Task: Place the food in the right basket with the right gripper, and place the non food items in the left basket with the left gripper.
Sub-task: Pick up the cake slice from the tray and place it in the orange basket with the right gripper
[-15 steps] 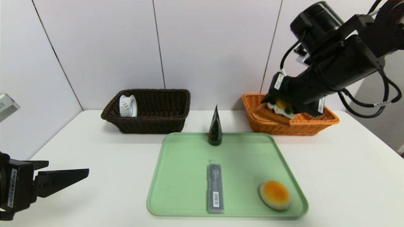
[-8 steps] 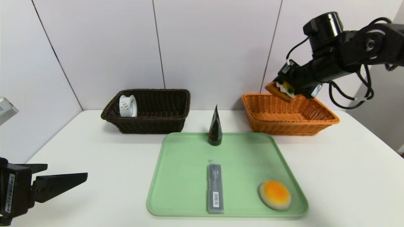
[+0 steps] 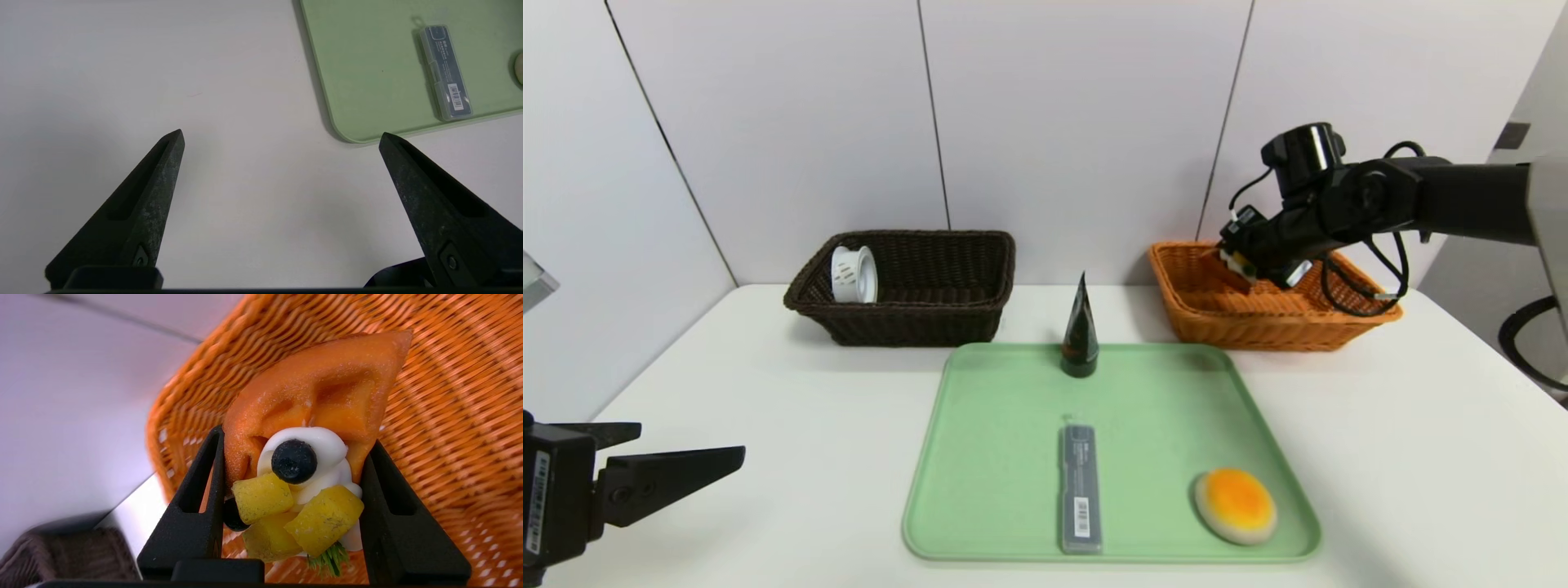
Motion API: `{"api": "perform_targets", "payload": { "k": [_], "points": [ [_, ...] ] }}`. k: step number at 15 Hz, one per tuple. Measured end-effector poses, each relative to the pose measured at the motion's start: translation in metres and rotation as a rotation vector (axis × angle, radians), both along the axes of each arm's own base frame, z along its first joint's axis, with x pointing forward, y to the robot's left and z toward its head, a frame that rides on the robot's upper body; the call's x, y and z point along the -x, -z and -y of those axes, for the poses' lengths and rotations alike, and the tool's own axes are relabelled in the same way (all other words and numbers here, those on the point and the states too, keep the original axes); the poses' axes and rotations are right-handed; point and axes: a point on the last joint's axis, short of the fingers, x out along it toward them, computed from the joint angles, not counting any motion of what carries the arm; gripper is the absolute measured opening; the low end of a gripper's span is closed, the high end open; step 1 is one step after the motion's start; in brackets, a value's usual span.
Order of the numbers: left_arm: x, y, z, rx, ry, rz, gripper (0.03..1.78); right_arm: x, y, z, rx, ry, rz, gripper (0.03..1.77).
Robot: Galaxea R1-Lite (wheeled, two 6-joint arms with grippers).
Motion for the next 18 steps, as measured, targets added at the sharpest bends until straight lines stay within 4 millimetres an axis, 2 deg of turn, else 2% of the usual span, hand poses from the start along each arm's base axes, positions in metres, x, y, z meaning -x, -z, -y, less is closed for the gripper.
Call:
{"api": "perform_targets", "payload": {
  "k": [3,9,13,18],
  "points": [
    [0.0,0.001,0.0,-0.001,0.002,-0.003,1.69,-0.01,0.016,0.004,0.004,0.01,-0.017,0.88],
    [-0.001,-0.001,0.001,0.0,0.001,0.0,1.69,-0.016,0.03,0.007,0.026,0.013,-0.041,0.91],
    [-0.001,-0.001,0.001,0.001,0.001,0.001,1.69,-0.016,0.029,0.008,0.03,0.007,-0.038,1.26],
    [-0.001,-0.001,0.0,0.002,0.002,0.003,1.69,-0.013,0.023,0.013,0.03,0.012,-0.039,1.47]
  ]
}}
